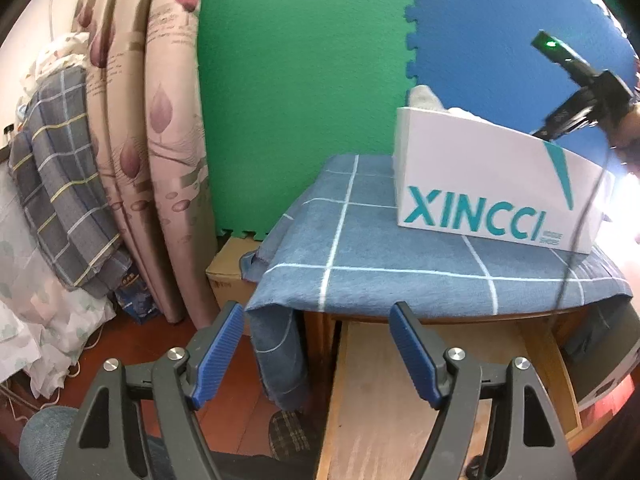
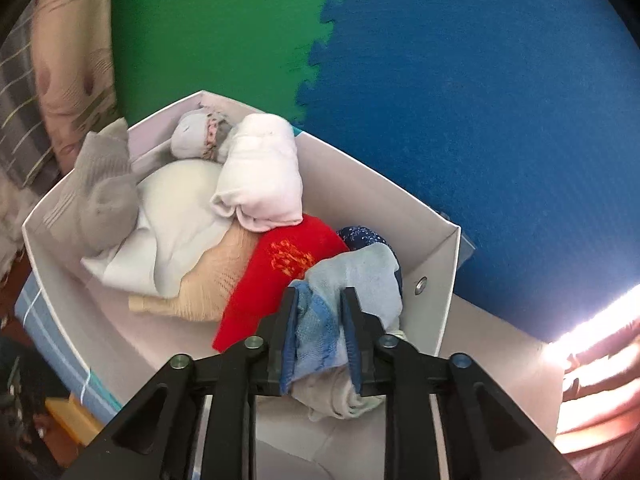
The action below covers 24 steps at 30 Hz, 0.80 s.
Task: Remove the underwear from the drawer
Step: 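Lower the light blue sock into the box and open the right gripper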
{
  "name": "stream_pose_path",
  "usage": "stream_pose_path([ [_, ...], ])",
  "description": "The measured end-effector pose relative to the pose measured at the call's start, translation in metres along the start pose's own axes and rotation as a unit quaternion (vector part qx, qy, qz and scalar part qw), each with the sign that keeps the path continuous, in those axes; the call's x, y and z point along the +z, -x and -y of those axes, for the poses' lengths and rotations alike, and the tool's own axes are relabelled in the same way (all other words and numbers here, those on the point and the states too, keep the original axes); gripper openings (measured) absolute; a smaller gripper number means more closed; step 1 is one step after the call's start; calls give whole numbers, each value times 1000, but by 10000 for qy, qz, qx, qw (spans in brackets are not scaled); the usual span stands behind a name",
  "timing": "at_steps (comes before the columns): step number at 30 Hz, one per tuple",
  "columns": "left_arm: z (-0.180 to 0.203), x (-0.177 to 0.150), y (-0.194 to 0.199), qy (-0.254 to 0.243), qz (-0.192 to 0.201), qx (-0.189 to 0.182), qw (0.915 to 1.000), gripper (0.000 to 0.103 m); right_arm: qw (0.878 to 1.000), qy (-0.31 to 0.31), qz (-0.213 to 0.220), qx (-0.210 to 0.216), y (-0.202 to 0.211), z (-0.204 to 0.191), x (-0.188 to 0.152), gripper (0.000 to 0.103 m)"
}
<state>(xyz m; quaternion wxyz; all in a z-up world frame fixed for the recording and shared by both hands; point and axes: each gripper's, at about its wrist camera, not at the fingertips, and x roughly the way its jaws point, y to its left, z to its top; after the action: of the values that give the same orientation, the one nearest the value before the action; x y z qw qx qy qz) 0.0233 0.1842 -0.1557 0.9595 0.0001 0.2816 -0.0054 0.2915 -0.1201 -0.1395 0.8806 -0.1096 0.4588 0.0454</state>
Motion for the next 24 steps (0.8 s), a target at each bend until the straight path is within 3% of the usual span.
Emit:
stream_pose_path([
  [1,4,3,4,-64,33,-70,9999,77,9999,-123,33,-21,-2,-1,-1,34],
  [3,12,14,12,-157,73,-170,9997,77,9995,-312,64,50,-4,-4,-4,74],
  [5,18,29,23,-186,126,-242,9995,78,9992,-299,215,-164,6,-13,-8,85],
  [7,23,47,39,-118,276,-207,9993,82,9978,-300,549,-199,27,-18,-12,88],
  [9,27,66,55,-34,366,-197,9991,84,9939,-516,893,-383,58,-20,-20,102],
  [12,38,96,69,-75,273,-166,9995,85,9883,-898,1191,-323,97,-20,-39,102],
  [17,53,143,94,89,-30,-287,9995,86,9889,-1086,1012,-107,129,-31,-66,102],
  [20,61,156,102,159,-255,-302,9991,86,9883,-1245,857,-193,141,-36,-83,102],
  [24,73,168,102,-83,-611,185,9979,86,9840,-1537,904,38,158,-35,-102,102],
])
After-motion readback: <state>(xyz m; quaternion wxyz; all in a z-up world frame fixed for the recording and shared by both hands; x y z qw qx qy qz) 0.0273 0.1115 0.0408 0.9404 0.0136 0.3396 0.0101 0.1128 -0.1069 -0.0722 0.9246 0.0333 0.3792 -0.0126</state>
